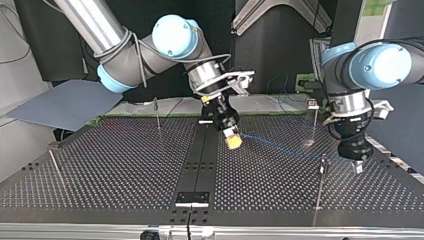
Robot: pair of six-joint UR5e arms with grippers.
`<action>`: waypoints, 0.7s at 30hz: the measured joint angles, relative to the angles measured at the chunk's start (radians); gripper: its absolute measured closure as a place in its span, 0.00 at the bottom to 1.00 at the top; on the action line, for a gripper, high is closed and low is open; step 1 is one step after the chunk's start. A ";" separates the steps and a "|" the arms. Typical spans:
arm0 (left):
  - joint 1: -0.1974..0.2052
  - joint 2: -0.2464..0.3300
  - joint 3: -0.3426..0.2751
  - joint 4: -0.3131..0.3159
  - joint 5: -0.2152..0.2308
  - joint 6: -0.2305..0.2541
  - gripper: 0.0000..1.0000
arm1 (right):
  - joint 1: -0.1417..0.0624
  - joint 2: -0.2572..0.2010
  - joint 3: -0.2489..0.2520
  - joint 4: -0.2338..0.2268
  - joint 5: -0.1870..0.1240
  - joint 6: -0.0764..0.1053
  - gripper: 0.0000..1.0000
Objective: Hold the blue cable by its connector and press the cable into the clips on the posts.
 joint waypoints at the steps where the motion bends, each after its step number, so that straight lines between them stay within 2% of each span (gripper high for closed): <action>1: 0.001 -0.003 0.004 0.000 0.008 0.000 0.99 | -0.002 0.000 0.000 0.000 0.000 0.000 1.00; 8: 0.011 -0.038 0.030 0.000 0.053 -0.001 0.99 | -0.022 0.002 -0.001 0.000 0.001 0.000 1.00; 16: 0.025 -0.051 0.053 0.004 0.061 -0.008 0.99 | -0.044 0.007 -0.002 -0.002 0.001 -0.001 1.00; 21: 0.031 -0.082 0.081 0.004 0.072 -0.013 0.99 | -0.055 0.030 -0.005 -0.002 0.000 -0.007 1.00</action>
